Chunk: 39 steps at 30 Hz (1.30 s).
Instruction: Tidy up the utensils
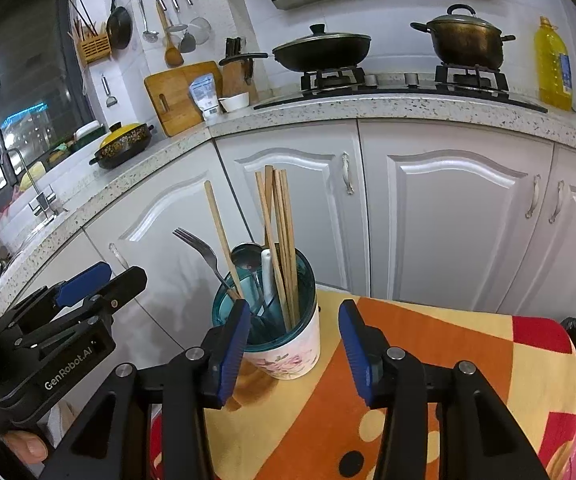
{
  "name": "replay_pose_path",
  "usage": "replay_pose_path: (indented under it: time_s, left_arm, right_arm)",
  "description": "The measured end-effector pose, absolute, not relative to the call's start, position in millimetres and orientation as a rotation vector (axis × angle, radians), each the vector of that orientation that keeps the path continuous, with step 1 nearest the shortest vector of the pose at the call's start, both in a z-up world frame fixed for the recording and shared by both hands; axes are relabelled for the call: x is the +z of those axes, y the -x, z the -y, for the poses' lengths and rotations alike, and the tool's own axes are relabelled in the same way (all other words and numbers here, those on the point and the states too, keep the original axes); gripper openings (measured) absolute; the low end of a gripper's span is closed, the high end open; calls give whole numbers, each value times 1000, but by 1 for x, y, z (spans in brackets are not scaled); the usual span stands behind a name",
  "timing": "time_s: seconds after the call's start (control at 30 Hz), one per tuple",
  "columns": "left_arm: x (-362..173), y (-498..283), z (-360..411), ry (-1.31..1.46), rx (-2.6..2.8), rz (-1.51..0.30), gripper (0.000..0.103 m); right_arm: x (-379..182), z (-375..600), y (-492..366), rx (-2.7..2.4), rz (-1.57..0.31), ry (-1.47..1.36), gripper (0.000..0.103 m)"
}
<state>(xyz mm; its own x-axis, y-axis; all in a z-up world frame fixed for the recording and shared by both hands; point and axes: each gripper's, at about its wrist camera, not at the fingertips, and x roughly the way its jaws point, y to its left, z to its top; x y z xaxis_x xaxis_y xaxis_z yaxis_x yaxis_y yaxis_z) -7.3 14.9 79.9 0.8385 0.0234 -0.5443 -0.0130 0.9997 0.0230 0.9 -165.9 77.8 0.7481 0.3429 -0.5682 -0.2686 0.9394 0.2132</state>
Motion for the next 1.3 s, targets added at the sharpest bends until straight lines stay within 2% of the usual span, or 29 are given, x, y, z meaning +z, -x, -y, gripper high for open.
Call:
replay_pose_path:
  time_s: [1.3]
  left_arm:
    - [79,9,-22,-23,45,-567,48]
  right_arm:
    - [77,156,-7,344,-654,-99,46]
